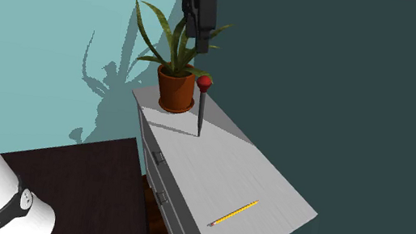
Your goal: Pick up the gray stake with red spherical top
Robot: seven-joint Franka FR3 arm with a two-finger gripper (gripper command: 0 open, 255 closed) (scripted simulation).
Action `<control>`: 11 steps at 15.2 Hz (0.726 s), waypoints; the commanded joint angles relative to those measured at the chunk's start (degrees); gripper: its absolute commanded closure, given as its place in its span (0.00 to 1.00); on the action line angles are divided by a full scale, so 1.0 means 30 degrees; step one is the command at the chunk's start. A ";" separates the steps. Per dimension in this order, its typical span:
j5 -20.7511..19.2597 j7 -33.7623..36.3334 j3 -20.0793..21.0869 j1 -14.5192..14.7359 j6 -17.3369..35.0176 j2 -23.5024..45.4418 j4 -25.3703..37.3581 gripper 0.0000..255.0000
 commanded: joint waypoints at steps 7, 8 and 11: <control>0.0181 0.2088 0.1889 0.0726 0.2548 0.4900 0.1747 0.00; 0.0123 0.2356 0.2099 0.0814 0.2801 0.5542 0.2053 0.00; -0.0161 0.3182 0.2677 0.1104 0.3474 0.7517 0.3095 0.00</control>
